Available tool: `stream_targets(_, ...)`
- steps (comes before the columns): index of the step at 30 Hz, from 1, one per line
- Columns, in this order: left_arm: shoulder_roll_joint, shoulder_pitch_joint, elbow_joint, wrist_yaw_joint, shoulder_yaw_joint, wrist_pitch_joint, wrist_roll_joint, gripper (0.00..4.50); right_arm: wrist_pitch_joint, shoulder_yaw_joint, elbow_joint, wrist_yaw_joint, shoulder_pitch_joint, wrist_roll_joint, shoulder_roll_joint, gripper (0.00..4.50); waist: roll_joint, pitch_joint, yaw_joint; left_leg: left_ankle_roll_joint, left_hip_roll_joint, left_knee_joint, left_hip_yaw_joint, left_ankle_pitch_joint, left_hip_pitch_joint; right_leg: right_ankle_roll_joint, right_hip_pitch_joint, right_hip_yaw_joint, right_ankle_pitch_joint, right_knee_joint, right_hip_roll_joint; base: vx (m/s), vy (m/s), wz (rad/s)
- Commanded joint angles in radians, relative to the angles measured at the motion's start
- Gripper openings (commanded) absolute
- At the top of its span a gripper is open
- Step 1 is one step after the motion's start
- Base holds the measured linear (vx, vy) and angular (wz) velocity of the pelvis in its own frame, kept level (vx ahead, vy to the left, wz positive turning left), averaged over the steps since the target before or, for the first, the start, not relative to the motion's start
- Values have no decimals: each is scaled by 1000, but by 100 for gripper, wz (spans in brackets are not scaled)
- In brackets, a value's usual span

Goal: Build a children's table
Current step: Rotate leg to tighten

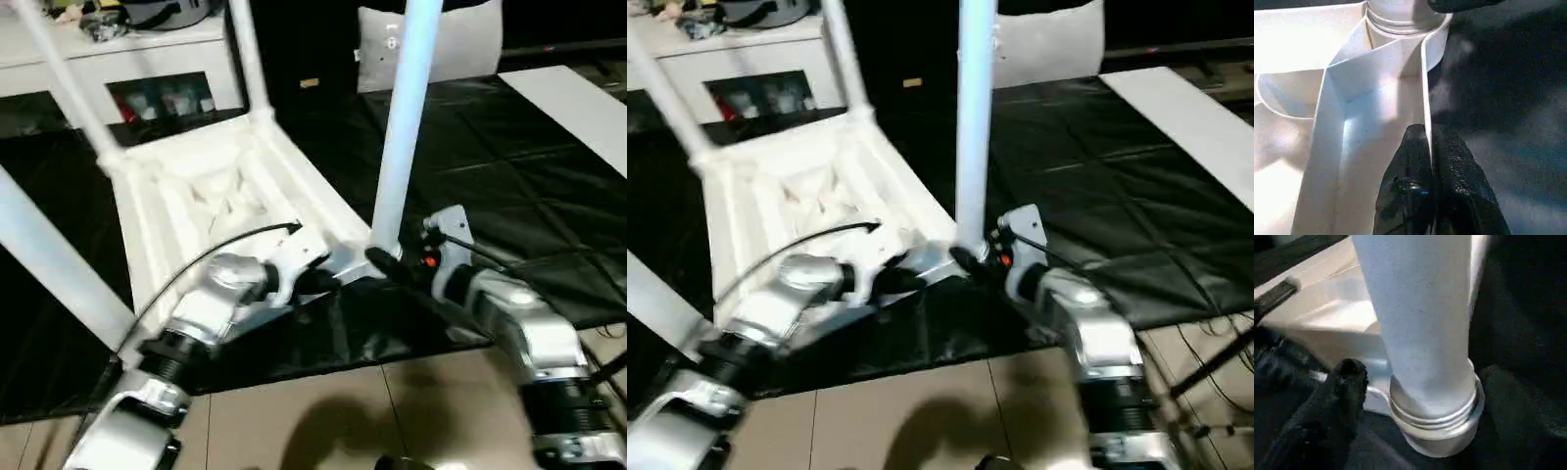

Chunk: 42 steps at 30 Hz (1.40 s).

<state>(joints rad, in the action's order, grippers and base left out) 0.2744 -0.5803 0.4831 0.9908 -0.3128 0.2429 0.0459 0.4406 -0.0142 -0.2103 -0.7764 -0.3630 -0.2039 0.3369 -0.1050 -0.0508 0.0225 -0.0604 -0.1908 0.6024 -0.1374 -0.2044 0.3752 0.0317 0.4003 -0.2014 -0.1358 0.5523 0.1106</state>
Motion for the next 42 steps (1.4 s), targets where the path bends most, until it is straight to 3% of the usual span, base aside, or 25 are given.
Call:
stream_targets(1,35,3,-30,73,-26,-23,6,0,-32,-32,-10,-92,-7,-16,35,414,24,87,12,141,-34,-52,6,-49,10,113,-79,70,-190,-42,60,0,0,0)
stream_targets(5,78,10,-38,181,-53,-85,-14,0,-39,-39,-8,-212,-19,-61,84,414,22,81,35,134,-38,-53,-2,-96,2,104,-72,72,-277,-49,59,0,0,0)
stream_targets(6,91,12,-40,216,-65,-100,-15,0,-45,-41,-6,-256,-23,-72,101,414,26,80,45,122,-40,-56,-3,-123,-1,92,-69,74,-312,-52,59,0,0,0)
stream_targets(7,102,14,-41,244,-75,-113,-15,0,-50,-46,-4,-293,-23,-76,118,399,26,80,45,122,-40,-56,-3,-123,-1,92,-69,74,-312,-52,59,0,0,0)
stream_targets(8,123,20,-32,304,-98,-155,-16,0,-72,-76,-4,-384,-23,-69,166,399,35,79,50,117,-41,-57,-5,-133,-3,87,-67,76,-330,-55,60,0,0,0)
stream_targets(9,128,22,-33,315,-103,-164,-18,0,-75,-84,-2,-404,-22,-68,177,389,37,79,59,116,-39,-57,-6,-136,-2,79,-69,77,-347,-52,60,0,0,0)
stream_targets(10,138,18,-38,342,-111,-168,-21,0,-57,-89,5,-426,-30,-77,186,378,51,77,64,116,-42,-58,-10,-133,-3,72,-65,81,-359,-55,60,0,0,0)
stream_targets(12,148,13,-40,377,-116,-172,-31,0,-35,-93,8,-471,-43,-107,190,361,42,76,76,104,-43,-61,-11,-147,-9,75,-60,83,-389,-56,60,0,0,0)
stream_targets(13,154,9,-38,393,-121,-183,-29,0,-37,-108,-1,-496,-51,-105,198,352,41,77,78,97,-44,-62,-10,-155,-11,79,-60,84,-387,-56,59,0,0,0)
stream_targets(14,157,5,-34,402,-126,-192,-26,0,-48,-124,-14,-511,-55,-92,205,343,51,77,78,94,-45,-63,-11,-160,-12,83,-59,87,-380,-56,57,0,0,0)
stream_targets(18,162,1,-19,418,-127,-219,-25,0,-42,-150,-29,-543,-70,-98,198,308,44,79,91,86,-47,-63,-14,-156,-18,105,-54,95,-365,-53,59,0,0,0)
stream_targets(19,163,1,-19,420,-126,-221,-26,0,-38,-153,-25,-552,-71,-103,197,299,47,81,92,84,-48,-63,-14,-156,-18,107,-56,95,-357,-52,59,0,0,0)
stream_targets(20,163,1,-20,421,-126,-219,-27,0,-36,-154,-23,-555,-71,-105,197,291,42,82,95,81,-49,-63,-12,-153,-18,114,-56,96,-336,-46,59,0,0,0)
stream_targets(23,157,7,-23,414,-127,-215,-27,0,-22,-166,-14,-573,-66,-103,203,264,52,84,95,86,-47,-62,-13,-134,-11,120,-62,96,-314,-42,60,0,0,0)
stream_targets(24,156,8,-27,414,-125,-210,-29,0,-5,-176,3,-591,-66,-113,209,257,67,84,95,90,-46,-62,-15,-124,-9,117,-63,96,-319,-43,60,0,0,0)
stream_targets(26,155,10,-29,413,-120,-206,-35,0,6,-184,14,-612,-64,-126,212,248,57,83,99,91,-45,-61,-14,-119,-10,116,-62,96,-331,-41,61,0,0,0)
stream_targets(30,149,25,-44,385,-108,-179,-41,0,10,-185,1,-599,-57,-125,196,215,59,82,103,82,-45,-62,-17,-132,-13,101,-58,95,-370,-49,60,0,0,0)
stream_targets(35,110,47,-79,290,-65,-89,-63,0,53,-163,32,-488,-33,-135,132,208,61,78,97,67,-41,-63,-17,-145,-12,82,-59,93,-415,-56,59,0,0,0)
stream_targets(36,103,48,-87,274,-56,-72,-68,0,59,-160,35,-455,-31,-128,119,207,60,74,89,55,-37,-64,-17,-170,-14,63,-56,89,-468,-65,57,0,0,0)
stream_targets(37,67,45,-96,200,-30,-10,-72,0,74,-139,13,-287,-36,-78,55,206,49,71,86,44,-36,-65,-16,-179,-15,57,-55,88,-488,-67,57,0,0,0)
stream_targets(38,57,44,-96,180,-25,5,-71,0,84,-129,3,-243,-39,-71,37,205,52,65,76,27,-27,-63,-18,-215,-19,34,-50,78,-553,-82,53,0,0,0)
stream_targets(40,22,37,-87,104,-8,39,-57,0,143,-84,-24,-99,-51,-64,-28,204,57,62,52,9,-16,-57,-14,-256,-20,-18,-54,57,-628,-98,50,0,0,0)
stream_targets(41,10,33,-88,75,-1,56,-52,0,159,-70,-29,-42,-55,-53,-51,204,67,62,42,7,-15,-56,-14,-264,-18,-38,-55,52,-643,-105,48,0,0,0)
stream_targets(42,1,27,-90,51,6,72,-47,0,173,-59,-33,9,-60,-41,-72,203,55,62,22,4,-15,-52,-9,-297,-23,-61,-56,37,-663,-114,47,0,0,0)
